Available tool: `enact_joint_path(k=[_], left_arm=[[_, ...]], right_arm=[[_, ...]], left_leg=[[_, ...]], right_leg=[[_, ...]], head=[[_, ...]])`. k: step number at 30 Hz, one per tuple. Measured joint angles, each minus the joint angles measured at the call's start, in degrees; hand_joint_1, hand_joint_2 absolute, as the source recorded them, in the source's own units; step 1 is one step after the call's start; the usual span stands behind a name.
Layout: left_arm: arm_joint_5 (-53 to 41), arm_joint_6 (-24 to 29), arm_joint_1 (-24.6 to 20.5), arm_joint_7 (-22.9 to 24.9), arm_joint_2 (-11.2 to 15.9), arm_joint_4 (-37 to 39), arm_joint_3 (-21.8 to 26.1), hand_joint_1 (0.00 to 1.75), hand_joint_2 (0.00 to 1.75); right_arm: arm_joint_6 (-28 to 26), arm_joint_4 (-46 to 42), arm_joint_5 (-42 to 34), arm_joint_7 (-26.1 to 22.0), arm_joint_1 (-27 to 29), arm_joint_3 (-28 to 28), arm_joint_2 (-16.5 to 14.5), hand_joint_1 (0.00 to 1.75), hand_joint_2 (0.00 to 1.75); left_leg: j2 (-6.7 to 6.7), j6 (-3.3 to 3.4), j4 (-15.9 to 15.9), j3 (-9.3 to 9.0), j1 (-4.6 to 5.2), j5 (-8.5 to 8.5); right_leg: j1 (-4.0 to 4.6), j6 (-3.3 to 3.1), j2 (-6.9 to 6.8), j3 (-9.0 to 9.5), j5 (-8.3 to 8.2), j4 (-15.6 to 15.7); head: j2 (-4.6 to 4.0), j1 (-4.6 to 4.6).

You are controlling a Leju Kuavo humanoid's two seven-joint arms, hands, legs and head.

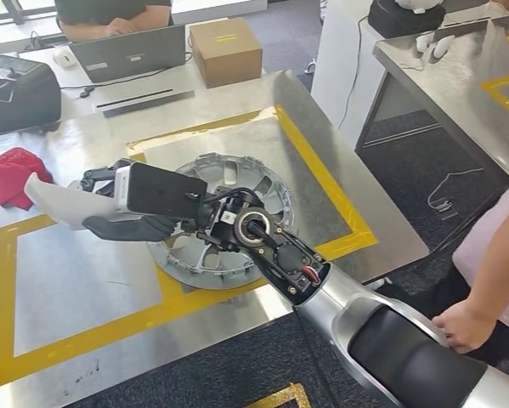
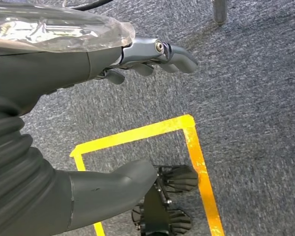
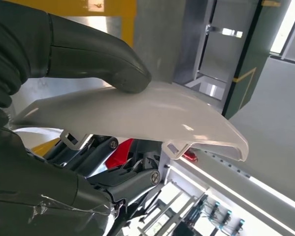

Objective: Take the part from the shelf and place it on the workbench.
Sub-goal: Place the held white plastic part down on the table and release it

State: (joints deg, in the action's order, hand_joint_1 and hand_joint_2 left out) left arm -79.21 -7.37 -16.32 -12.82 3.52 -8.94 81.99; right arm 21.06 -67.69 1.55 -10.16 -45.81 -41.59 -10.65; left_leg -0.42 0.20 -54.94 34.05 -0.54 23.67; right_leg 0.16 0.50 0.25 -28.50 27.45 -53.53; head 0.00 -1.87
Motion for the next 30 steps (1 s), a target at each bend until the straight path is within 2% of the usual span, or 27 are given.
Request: enact_joint_path(k=[6, 11, 18, 23, 27, 30], left_arm=[[-0.09, 0.00, -0.06, 0.04, -0.29, 0.00, 0.00, 0.00, 1.75], [-0.13, 0.14, -0.13, 0.24, -0.45, 0.00, 0.00, 0.00, 1.75], [-0.14, 0.15, -0.14, 0.25, -0.58, 0.00, 0.00, 0.00, 1.75], [-0.34, 0.16, -0.17, 0.21, -0.64, 0.00, 0.00, 0.00, 1.75], [-0.62, 0.35, -0.41, 0.14, -0.72, 0.00, 0.00, 0.00, 1.75], [-0.74, 0.60, -0.64, 0.12, -0.82, 0.00, 0.00, 0.00, 1.75]], right_arm=[[-0.17, 4.30, 1.05, -1.05, -1.02, -1.33, -2.66, 1.75, 1.75], [-1.80, 8.59, 3.80, -3.77, -2.24, -2.39, -5.07, 1.75, 1.75], [-4.38, 13.63, 2.16, -4.92, -4.32, -4.86, -7.29, 1.75, 1.75], [-11.11, 16.96, 0.65, -5.55, -6.36, -8.45, -8.10, 1.75, 1.75], [-18.92, 19.20, -0.90, -5.04, -7.78, -13.84, -8.61, 1.75, 1.75], [-21.74, 20.16, -1.76, -4.04, -8.21, -18.01, -8.90, 1.75, 1.75]], left_leg=[[0.00, 0.00, 0.00, 0.00, 0.02, 0.00], [0.01, 0.00, 0.00, -0.01, 0.03, 0.00], [0.00, 0.00, 0.00, -0.02, 0.03, 0.00], [0.01, 0.00, 0.00, -0.03, 0.02, 0.00], [0.01, 0.00, 0.01, -0.03, 0.02, 0.00], [0.01, 0.00, 0.00, -0.04, 0.02, 0.00]], right_leg=[[0.00, 0.00, 0.00, 0.00, 0.00, 0.01], [-0.01, 0.00, 0.00, 0.01, 0.00, 0.01], [-0.01, 0.00, 0.00, 0.01, 0.00, 0.01], [-0.01, -0.01, 0.00, 0.01, 0.00, 0.01], [-0.01, -0.01, 0.00, 0.01, 0.00, 0.01], [-0.01, -0.01, 0.00, 0.01, 0.00, 0.01]], head=[[0.00, -0.04], [0.00, -0.05], [0.00, -0.02], [0.00, -0.02], [0.00, -0.02], [0.00, -0.01]])
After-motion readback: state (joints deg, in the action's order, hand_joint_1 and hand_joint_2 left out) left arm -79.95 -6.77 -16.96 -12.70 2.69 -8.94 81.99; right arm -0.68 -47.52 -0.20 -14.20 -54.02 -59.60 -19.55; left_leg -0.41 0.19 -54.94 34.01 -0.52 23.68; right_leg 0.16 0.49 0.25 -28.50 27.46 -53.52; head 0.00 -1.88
